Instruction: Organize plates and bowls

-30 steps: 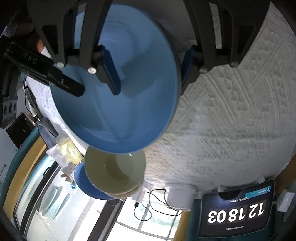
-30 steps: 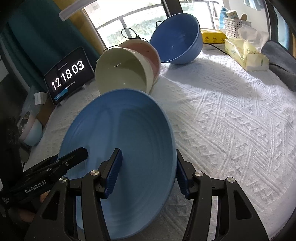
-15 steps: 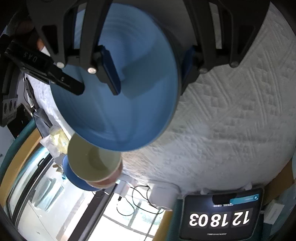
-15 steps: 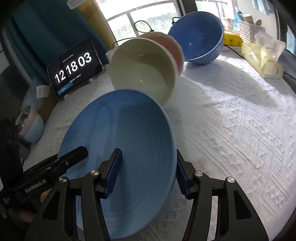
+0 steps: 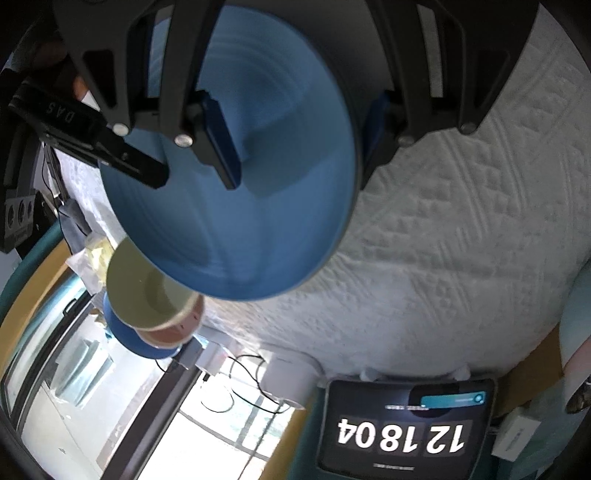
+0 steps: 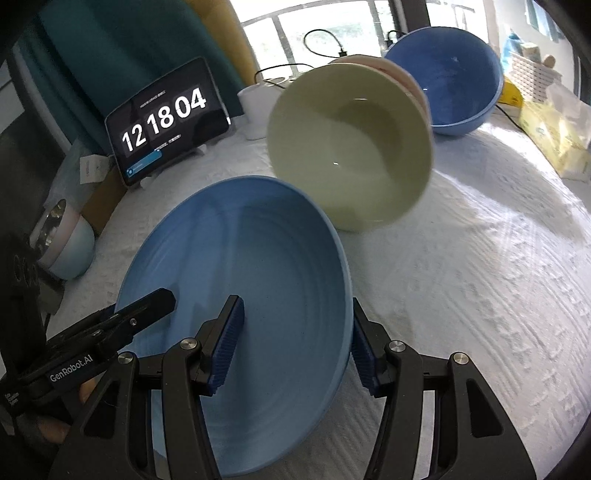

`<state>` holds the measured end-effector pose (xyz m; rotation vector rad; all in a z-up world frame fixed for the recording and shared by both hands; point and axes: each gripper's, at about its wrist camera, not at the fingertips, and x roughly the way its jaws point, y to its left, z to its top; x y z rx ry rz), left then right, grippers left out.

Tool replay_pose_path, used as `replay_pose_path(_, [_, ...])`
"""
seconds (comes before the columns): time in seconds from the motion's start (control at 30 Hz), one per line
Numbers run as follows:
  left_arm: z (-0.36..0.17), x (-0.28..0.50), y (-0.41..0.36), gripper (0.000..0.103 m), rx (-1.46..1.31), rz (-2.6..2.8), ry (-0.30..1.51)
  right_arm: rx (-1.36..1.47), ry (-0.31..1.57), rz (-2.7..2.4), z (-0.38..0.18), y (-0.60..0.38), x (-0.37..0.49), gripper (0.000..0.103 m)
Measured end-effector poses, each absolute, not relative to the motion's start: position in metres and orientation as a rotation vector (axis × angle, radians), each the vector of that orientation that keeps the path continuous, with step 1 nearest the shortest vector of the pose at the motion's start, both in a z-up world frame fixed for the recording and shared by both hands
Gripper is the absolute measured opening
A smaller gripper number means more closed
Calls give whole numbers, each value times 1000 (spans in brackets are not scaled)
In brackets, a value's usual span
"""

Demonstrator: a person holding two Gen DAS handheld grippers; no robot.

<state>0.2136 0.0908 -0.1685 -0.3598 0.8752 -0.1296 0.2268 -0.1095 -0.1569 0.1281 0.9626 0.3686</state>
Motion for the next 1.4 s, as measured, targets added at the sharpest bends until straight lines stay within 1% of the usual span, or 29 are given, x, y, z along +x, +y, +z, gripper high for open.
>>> replay_pose_path(0.77, [-167,217,141,62,-397,-37,860,105,993,453,-156,-52,248,58])
replay_pose_path(1.4, [-165,218,153,62,-399,26,844,67,1005,474,-160,-29,266,60])
